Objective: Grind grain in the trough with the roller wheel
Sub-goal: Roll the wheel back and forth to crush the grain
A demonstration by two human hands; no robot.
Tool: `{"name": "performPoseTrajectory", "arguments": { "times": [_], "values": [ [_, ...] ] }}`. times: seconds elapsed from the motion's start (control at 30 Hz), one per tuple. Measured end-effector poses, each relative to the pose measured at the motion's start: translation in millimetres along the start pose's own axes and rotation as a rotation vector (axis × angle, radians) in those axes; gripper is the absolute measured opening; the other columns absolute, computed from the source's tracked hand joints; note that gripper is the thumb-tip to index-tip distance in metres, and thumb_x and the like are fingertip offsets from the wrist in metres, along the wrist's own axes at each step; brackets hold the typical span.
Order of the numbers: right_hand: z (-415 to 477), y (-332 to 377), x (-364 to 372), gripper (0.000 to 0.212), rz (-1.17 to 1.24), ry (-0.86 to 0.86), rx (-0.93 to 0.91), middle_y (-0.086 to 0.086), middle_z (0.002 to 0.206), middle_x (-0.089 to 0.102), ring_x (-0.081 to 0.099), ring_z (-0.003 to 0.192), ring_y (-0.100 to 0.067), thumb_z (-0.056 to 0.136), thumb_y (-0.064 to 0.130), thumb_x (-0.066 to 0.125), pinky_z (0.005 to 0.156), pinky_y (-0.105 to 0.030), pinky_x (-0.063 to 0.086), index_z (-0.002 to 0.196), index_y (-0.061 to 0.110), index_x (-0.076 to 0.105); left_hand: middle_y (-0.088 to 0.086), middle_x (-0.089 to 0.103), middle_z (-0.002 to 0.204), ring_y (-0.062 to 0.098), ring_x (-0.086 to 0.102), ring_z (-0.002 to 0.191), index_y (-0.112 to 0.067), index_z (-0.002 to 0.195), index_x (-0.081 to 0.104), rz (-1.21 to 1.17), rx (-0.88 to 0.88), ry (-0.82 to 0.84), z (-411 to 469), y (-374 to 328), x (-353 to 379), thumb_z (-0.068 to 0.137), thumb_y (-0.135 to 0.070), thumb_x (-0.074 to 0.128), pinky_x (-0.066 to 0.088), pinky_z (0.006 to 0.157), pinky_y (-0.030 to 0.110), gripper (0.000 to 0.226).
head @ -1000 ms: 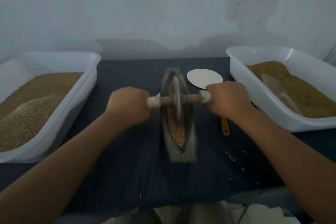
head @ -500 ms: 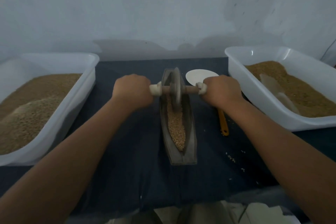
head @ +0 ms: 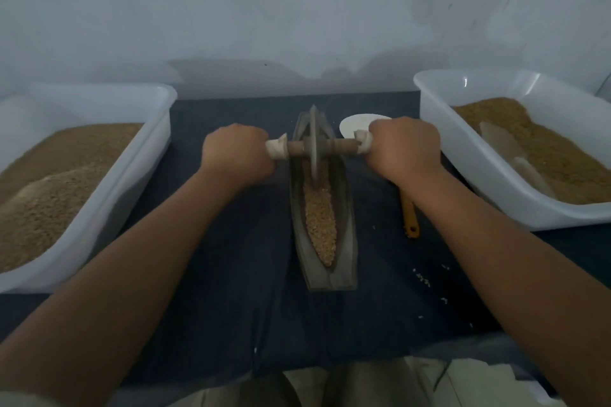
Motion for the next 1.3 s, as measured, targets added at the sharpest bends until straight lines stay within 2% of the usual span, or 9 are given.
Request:
{"name": "performPoseTrajectory", "arguments": {
  "times": [0.13,0.27,0.37,0.57,0.73,0.93,1.03,1.13,1.3],
  "values": [
    [-11.2,3.9,-9.2,0.037,-0.006,0.030,-0.053,0.004,0.058,0.045,0.038,0.051,-0.014,0.090,0.024,0.064,0.050,-0.027,0.024,0.061,0.024,0.041,-0.004,0.064,0.078,0.028,0.065,0.074,-0.026,0.067,0.048,-0.040,-0.009,0.017,-24.1,0.6,0.8,0.085,-0.047,0.061,0.047,0.065,0.033,0.030],
    [-68.3,-2.9,-17.1,0.032,0.060,-0.011,-0.110,0.010,0.050,0.040,0.039,0.041,-0.012,0.080,0.041,0.060,0.043,-0.026,0.035,0.060,0.030,0.038,-0.014,0.037,0.055,0.018,0.039,0.048,-0.031,0.060,0.033,0.079,0.164,-0.086,-82.3,-6.7,-14.0,0.077,-0.048,0.062,0.027,0.051,0.025,0.038],
    [-84.3,-14.5,9.4,0.020,0.222,0.131,-0.088,0.001,0.066,0.061,0.061,0.058,-0.026,0.087,0.043,0.061,0.060,-0.047,0.056,0.078,0.025,0.064,-0.015,0.027,0.050,0.014,0.027,0.041,-0.033,0.059,0.024,0.128,0.222,-0.165,-89.7,-11.8,-25.8,0.069,-0.048,0.063,0.013,0.051,0.019,0.043],
    [-7.8,-6.9,14.2,0.032,0.088,0.037,0.038,0.003,0.070,0.061,0.056,0.062,-0.020,0.099,0.045,0.051,0.059,-0.034,0.049,0.073,0.027,0.051,0.000,0.065,0.079,0.032,0.068,0.077,-0.024,0.069,0.051,0.110,0.070,-0.035,4.7,-12.2,-12.5,0.082,-0.052,0.061,0.044,0.065,0.034,0.033],
    [-14.0,-8.7,7.5,0.032,0.065,0.142,-0.011,0.003,0.071,0.060,0.053,0.063,-0.017,0.098,0.044,0.054,0.059,-0.032,0.042,0.075,0.023,0.059,0.000,0.068,0.083,0.031,0.068,0.079,-0.024,0.066,0.047,0.052,0.077,0.043,-15.3,-11.8,-13.6,0.082,-0.045,0.059,0.044,0.066,0.033,0.030],
    [-92.9,-4.8,-24.5,0.027,0.138,-0.031,-0.165,0.011,0.048,0.036,0.034,0.040,-0.008,0.076,0.052,0.039,0.041,-0.024,0.032,0.060,0.031,0.042,-0.014,0.032,0.050,0.013,0.026,0.042,-0.031,0.057,0.032,0.089,0.234,-0.115,-93.3,-10.0,-26.6,0.071,-0.052,0.060,0.017,0.049,0.021,0.038],
    [-61.6,-2.1,-5.4,0.026,0.096,0.075,-0.116,0.008,0.059,0.050,0.050,0.052,-0.015,0.087,0.042,0.057,0.050,-0.032,0.044,0.067,0.029,0.048,-0.012,0.048,0.061,0.015,0.042,0.051,-0.029,0.062,0.046,0.043,0.139,0.023,-62.5,-4.3,-5.1,0.076,-0.051,0.055,0.032,0.052,0.027,0.028],
    [-14.6,1.1,-0.7,0.027,0.023,0.018,-0.055,0.006,0.061,0.047,0.046,0.055,-0.016,0.093,0.031,0.064,0.052,-0.030,0.034,0.070,0.024,0.050,-0.007,0.060,0.074,0.024,0.061,0.069,-0.027,0.069,0.054,0.008,0.023,0.063,-14.3,0.2,2.2,0.082,-0.047,0.059,0.046,0.063,0.033,0.024],
    [-4.3,2.0,-7.7,0.032,-0.031,0.047,-0.029,0.005,0.061,0.045,0.047,0.057,-0.017,0.091,0.026,0.064,0.056,-0.032,0.042,0.065,0.024,0.045,-0.005,0.063,0.077,0.026,0.064,0.074,-0.027,0.070,0.055,-0.027,0.012,0.087,-14.2,-1.5,-1.0,0.083,-0.041,0.061,0.047,0.064,0.033,0.020]
  ]
}}
Point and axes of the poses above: each hand's wrist, its own z-axis towards the middle knuckle, its own x-axis out of the palm, y = z × x, the point moved 9 cm from there along z, towards the middle knuckle
